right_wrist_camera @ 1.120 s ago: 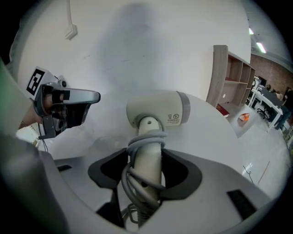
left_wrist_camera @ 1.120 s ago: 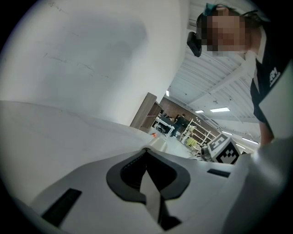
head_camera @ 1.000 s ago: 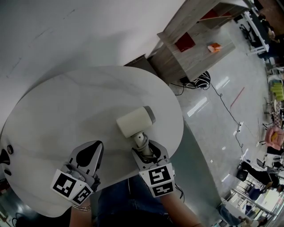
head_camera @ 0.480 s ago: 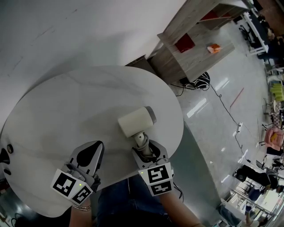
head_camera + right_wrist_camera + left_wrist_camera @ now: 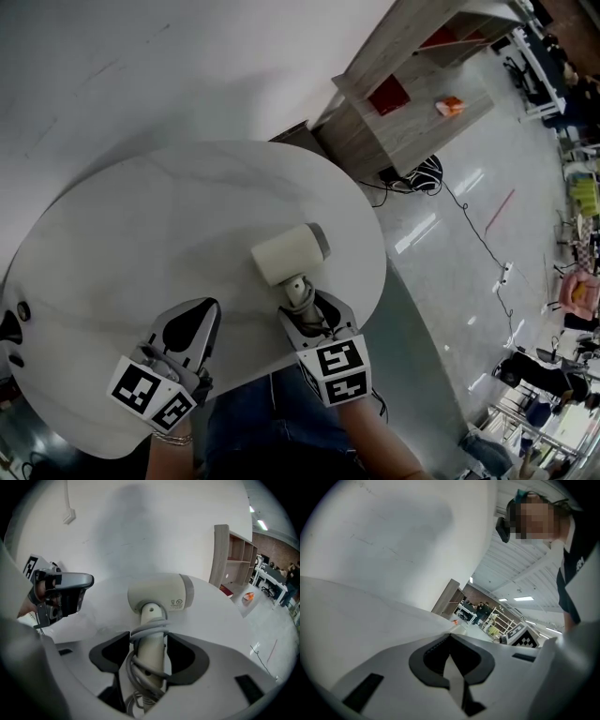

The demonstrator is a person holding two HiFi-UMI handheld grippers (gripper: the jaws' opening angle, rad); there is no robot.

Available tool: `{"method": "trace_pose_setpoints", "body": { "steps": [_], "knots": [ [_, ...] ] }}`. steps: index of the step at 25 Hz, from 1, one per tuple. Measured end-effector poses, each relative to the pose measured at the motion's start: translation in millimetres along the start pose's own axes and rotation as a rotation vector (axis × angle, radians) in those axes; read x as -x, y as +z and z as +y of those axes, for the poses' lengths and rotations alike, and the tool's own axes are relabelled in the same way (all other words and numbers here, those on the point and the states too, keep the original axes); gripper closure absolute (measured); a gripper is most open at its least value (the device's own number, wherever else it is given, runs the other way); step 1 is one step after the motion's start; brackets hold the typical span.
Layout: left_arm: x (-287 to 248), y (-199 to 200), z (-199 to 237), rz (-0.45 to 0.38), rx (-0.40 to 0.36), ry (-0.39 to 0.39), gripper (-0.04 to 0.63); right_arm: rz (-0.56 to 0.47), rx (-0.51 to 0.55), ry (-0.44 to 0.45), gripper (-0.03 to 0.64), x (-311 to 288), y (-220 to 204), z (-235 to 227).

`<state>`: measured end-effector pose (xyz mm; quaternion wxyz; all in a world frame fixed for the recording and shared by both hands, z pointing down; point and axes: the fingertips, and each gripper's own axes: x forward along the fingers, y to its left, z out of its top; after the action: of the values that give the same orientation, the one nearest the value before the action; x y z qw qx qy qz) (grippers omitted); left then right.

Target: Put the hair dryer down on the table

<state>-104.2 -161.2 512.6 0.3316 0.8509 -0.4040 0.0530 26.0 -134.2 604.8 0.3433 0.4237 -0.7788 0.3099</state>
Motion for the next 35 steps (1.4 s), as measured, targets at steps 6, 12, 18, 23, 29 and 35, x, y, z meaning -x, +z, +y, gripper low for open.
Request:
{"method": "trace_pose_setpoints", "body": {
  "steps": [6, 12, 18, 23, 29, 35],
  "knots": [
    [5, 9, -4, -0.010, -0.024, -0.008, 0.583, -0.019, 0.017, -0.002, 0.354, 11, 11, -3],
    [14, 30, 13, -0.049, -0.047, 0.041, 0.584, -0.029, 0.071, 0.029, 0.408, 27, 25, 0],
    [33, 58, 18, -0.104, -0.085, 0.087, 0.584, -0.101, 0.111, 0.016, 0.554, 49, 48, -1],
    [43, 70, 14, -0.134, -0.092, 0.103, 0.583, -0.148, 0.132, 0.030, 0.583, 63, 68, 4],
    [49, 77, -5, -0.148, -0.106, 0.080, 0.583, -0.200, 0.169, 0.027, 0.592, 79, 89, 7],
    [55, 87, -22, -0.165, -0.136, 0.055, 0.584, -0.261, 0.192, 0.022, 0.592, 101, 111, 8]
  ]
}}
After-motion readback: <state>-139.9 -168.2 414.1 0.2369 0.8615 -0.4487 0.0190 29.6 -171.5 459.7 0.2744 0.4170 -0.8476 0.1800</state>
